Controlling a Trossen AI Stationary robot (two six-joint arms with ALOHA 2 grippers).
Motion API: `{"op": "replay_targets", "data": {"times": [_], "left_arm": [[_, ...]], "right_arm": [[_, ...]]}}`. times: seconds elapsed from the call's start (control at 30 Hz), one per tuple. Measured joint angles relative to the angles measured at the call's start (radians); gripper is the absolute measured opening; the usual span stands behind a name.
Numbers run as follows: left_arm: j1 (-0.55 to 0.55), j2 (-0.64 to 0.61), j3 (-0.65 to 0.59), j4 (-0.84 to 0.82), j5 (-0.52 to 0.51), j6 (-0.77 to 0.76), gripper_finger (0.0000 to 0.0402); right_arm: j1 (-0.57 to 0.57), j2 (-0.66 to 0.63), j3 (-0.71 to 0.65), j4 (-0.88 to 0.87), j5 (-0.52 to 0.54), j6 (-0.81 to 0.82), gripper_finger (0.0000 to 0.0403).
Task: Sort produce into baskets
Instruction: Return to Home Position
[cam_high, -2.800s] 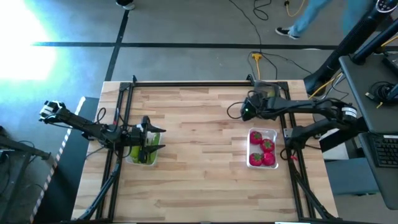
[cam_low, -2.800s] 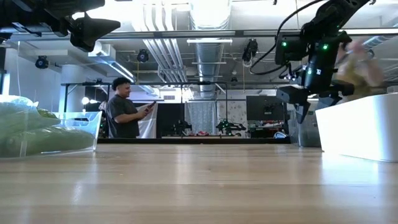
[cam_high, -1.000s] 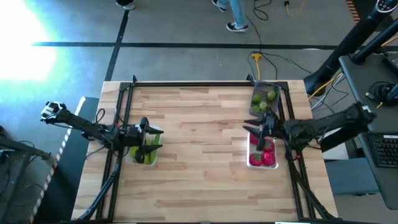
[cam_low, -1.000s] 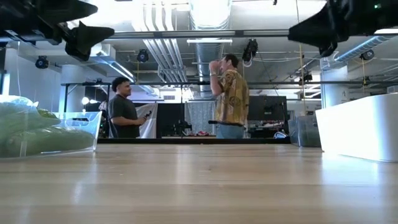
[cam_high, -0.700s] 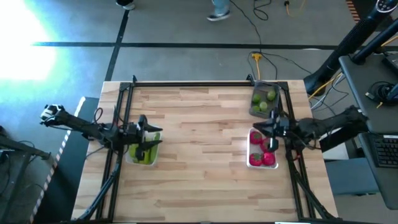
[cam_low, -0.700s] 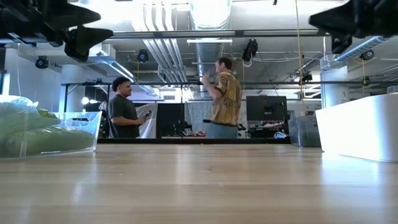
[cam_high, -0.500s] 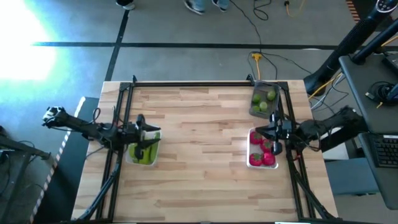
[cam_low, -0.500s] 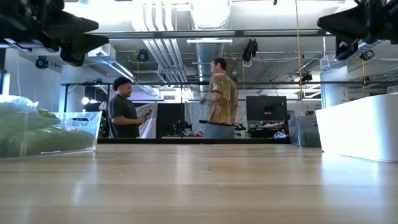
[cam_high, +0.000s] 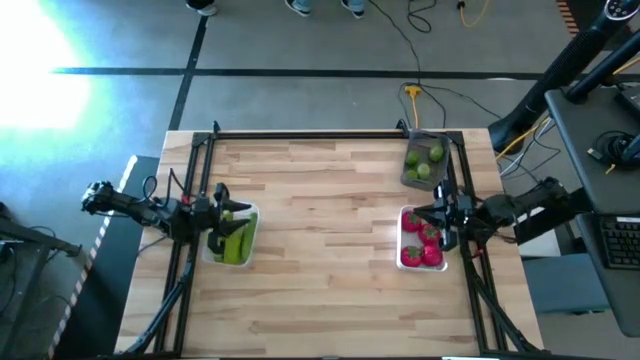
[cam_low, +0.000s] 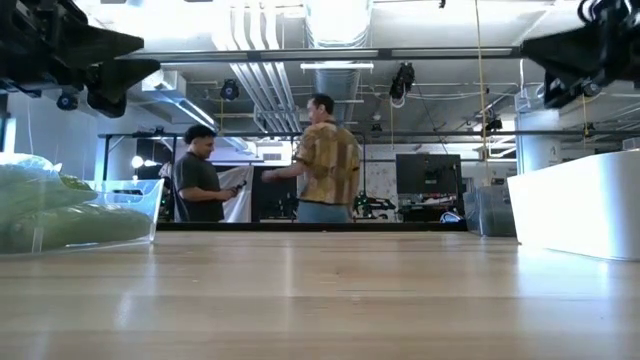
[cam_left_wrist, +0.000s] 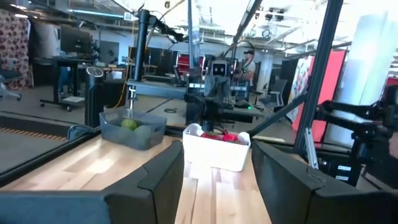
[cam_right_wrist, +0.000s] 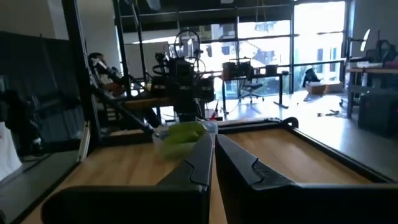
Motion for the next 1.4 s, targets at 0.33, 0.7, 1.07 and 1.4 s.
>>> {"op": "replay_targets", "data": {"times": [0.33,0.7,1.07,1.4], "left_arm": [[0.003,-0.085,0.0,-0.128,-0.027,0.012,0.0161],[0.004,-0.084,-0.001,-0.158,-0.069,0.004,0.0161],[0.003,-0.056,-0.001,-0.162,-0.044,0.002,0.0161],[0.004,-0.014,-0.001,-0.162,-0.044,0.005,0.0161]], "right_arm": [[-0.01,0.023,-0.048,0.006,0.0,0.057,0.0012],[-0.043,0.032,-0.048,-0.05,-0.029,0.033,0.0012],[-0.044,0.045,-0.048,-0.051,-0.026,0.034,0.0012],[-0.044,0.045,-0.049,-0.051,-0.026,0.033,0.0012]]}}
